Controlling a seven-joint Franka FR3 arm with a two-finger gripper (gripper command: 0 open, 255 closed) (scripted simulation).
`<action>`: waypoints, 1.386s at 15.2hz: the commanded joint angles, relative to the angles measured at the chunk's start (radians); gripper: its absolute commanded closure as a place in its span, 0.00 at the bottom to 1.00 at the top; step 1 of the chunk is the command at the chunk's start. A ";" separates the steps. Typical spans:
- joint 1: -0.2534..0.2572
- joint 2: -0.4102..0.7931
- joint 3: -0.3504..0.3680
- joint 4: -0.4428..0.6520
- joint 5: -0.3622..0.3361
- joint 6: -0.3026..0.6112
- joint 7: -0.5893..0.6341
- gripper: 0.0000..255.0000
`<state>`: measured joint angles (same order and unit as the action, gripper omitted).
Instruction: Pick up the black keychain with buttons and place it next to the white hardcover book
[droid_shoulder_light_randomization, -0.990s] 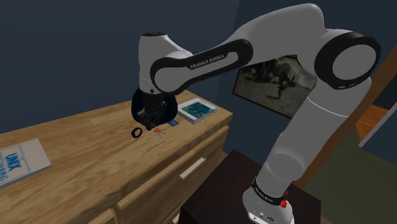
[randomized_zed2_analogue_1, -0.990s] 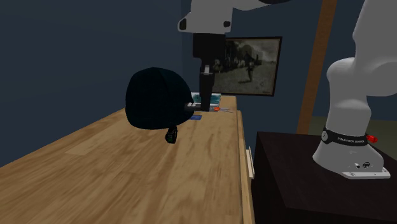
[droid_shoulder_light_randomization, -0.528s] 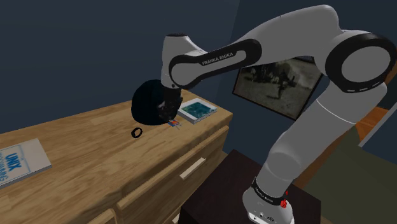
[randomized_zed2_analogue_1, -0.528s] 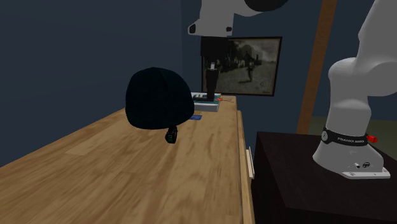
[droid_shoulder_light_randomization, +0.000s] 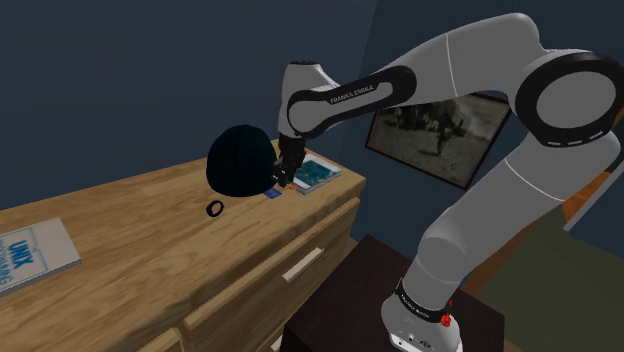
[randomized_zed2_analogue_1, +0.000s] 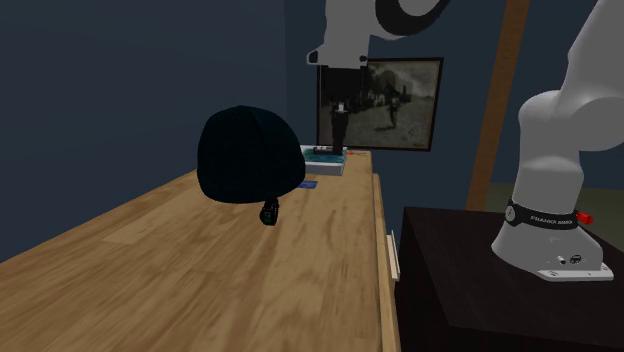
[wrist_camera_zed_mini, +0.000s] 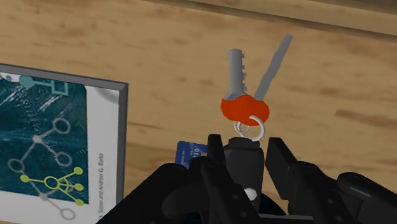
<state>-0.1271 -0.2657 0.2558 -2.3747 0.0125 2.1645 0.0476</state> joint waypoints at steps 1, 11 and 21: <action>-0.002 0.010 -0.001 -0.019 -0.003 0.029 -0.001 1.00; -0.007 0.086 0.011 -0.090 -0.026 0.174 0.022 1.00; -0.009 0.106 0.013 -0.104 -0.033 0.207 0.029 1.00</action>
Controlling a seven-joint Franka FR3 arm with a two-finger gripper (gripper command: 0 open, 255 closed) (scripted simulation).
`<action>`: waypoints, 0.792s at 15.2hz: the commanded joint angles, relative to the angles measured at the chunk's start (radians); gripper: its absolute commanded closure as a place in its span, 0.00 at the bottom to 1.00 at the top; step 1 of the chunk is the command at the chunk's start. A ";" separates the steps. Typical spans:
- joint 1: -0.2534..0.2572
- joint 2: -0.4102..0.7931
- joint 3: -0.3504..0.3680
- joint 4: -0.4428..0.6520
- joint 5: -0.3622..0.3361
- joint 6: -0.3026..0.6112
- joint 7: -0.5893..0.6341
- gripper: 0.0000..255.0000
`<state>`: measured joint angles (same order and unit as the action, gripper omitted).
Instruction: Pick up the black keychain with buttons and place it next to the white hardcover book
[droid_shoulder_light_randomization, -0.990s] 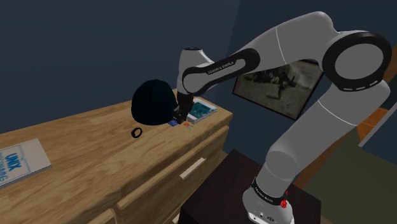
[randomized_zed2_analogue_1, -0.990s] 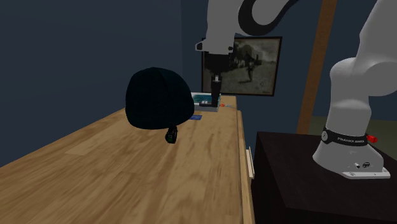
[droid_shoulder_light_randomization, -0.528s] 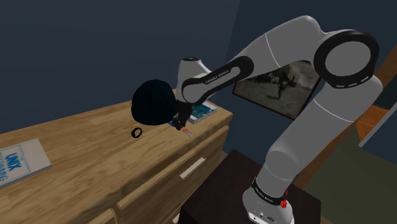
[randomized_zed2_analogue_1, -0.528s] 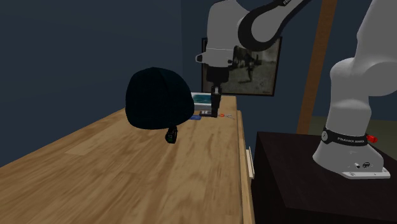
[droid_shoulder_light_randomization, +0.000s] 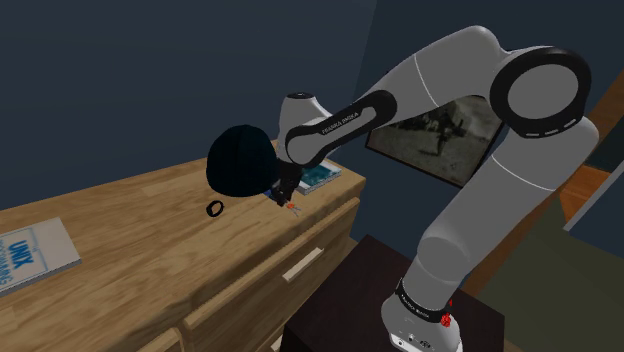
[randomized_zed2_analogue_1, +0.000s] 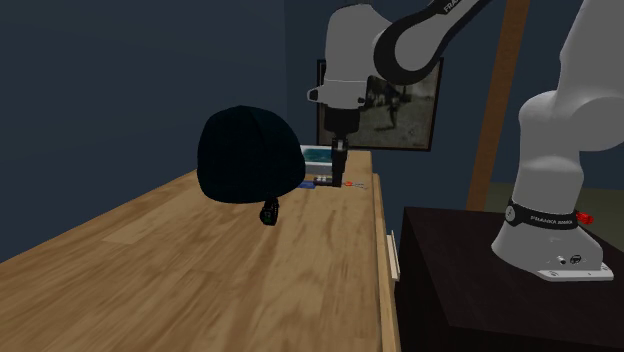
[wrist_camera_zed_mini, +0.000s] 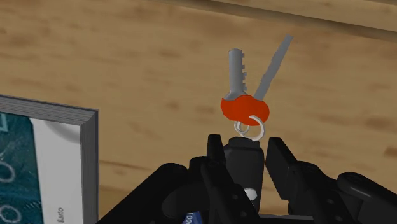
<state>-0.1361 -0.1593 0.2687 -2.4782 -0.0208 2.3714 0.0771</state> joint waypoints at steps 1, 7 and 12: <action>0.000 0.000 0.000 0.000 0.000 0.000 0.000 0.00; 0.003 -0.025 -0.002 0.013 0.009 -0.036 -0.007 0.00; 0.009 -0.086 -0.007 0.055 0.029 -0.138 -0.021 0.00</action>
<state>-0.1277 -0.2423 0.2612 -2.4268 0.0069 2.2409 0.0556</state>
